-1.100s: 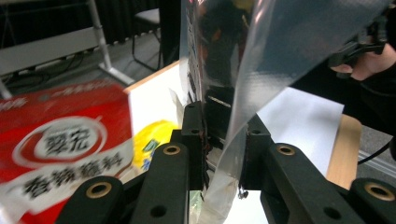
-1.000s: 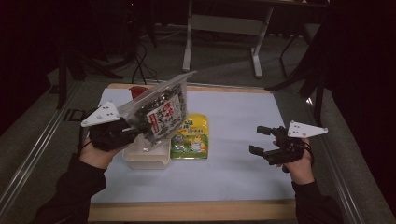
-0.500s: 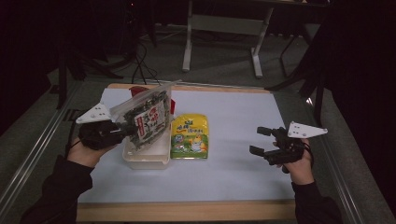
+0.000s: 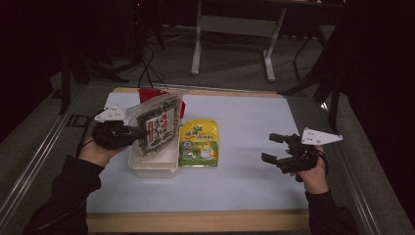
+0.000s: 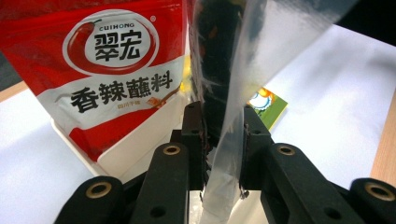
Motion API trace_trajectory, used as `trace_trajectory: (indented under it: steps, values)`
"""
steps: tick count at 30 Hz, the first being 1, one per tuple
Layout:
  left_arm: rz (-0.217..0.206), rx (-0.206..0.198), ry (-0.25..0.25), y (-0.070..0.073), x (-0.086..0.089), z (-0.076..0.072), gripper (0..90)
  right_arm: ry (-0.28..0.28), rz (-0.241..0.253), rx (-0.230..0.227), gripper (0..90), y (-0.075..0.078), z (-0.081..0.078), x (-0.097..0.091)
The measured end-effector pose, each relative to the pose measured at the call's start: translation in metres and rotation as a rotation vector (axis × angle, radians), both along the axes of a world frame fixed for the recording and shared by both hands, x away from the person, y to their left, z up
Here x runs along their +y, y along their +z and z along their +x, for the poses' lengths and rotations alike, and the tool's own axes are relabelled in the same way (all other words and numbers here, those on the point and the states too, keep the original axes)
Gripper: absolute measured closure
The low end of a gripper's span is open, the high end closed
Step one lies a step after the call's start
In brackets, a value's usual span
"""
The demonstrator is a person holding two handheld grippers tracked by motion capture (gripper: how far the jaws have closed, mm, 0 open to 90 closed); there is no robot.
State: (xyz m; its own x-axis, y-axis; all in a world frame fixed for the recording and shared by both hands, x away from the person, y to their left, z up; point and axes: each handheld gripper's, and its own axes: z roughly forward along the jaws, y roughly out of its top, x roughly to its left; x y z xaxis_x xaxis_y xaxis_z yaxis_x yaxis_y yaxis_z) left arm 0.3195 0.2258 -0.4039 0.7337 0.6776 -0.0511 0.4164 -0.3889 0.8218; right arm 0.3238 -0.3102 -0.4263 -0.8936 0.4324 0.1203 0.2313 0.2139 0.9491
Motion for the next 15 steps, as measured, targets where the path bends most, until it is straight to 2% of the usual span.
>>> trace_trajectory:
  steps: [10, 15]
  values:
    - [-0.030, -0.015, -0.013, -0.017, 0.011, 0.007, 78.4, 0.019, -0.005, 0.010, 14.1, -0.003, -0.001, 0.004]
    - [-0.035, -0.006, -0.013, -0.034, 0.012, 0.006, 78.3, 0.021, -0.018, 0.013, 14.1, -0.005, -0.001, 0.006]
